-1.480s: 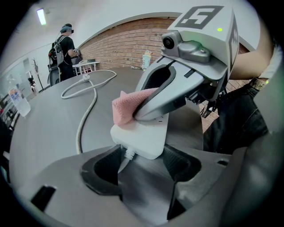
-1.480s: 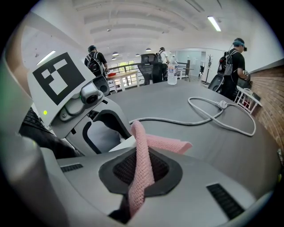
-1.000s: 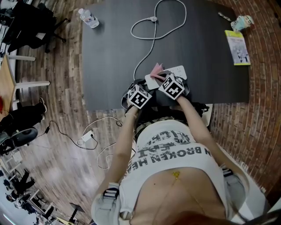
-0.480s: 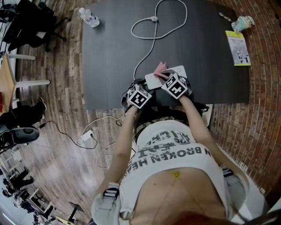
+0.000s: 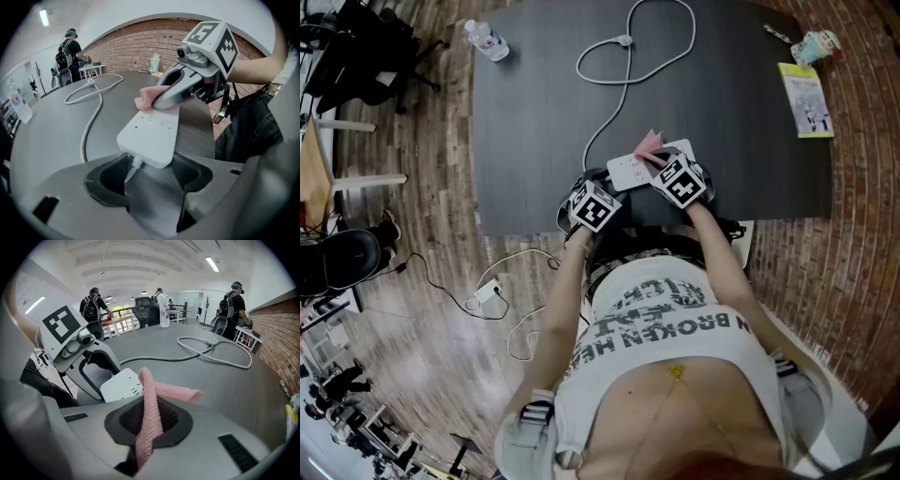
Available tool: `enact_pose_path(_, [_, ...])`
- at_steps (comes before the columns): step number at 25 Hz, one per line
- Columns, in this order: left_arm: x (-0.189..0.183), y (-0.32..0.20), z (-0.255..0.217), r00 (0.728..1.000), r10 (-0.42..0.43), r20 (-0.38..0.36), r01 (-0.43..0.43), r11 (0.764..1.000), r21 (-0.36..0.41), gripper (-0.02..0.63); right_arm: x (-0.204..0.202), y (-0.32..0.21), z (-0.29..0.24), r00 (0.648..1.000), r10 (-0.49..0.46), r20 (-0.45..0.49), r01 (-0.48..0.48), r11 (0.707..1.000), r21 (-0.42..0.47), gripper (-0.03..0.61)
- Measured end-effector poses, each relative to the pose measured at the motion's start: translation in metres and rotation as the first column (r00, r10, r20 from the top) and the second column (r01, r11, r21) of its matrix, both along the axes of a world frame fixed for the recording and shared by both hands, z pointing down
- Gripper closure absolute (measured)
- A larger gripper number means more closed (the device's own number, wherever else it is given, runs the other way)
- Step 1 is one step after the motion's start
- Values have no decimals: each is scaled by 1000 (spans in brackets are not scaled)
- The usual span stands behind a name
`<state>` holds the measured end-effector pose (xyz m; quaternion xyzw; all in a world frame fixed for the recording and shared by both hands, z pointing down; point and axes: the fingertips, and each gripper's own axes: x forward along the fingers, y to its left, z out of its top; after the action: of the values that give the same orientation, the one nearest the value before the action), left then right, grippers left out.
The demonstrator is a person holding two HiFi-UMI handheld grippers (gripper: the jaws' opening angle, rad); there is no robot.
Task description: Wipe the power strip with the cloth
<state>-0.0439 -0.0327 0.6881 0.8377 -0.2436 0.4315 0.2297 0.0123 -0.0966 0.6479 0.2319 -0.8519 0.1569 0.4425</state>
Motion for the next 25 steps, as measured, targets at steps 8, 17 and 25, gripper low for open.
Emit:
enact_pose_path(8, [0,0,2,1000,0,4,0,1000,1,334,9,-2,1,1000,9,-10,-9,1000,5,561])
enact_pose_path(17, [1,-1,0,1000,-4,-2,4,1000,10,334,31,-10,2,998,55,-25,-55,998,13,561])
enact_pose_path(25, [0,0,1,1000,-2,-1,2,1000,5,334,45,-15,1,995,96,-30,-96,995,7,561])
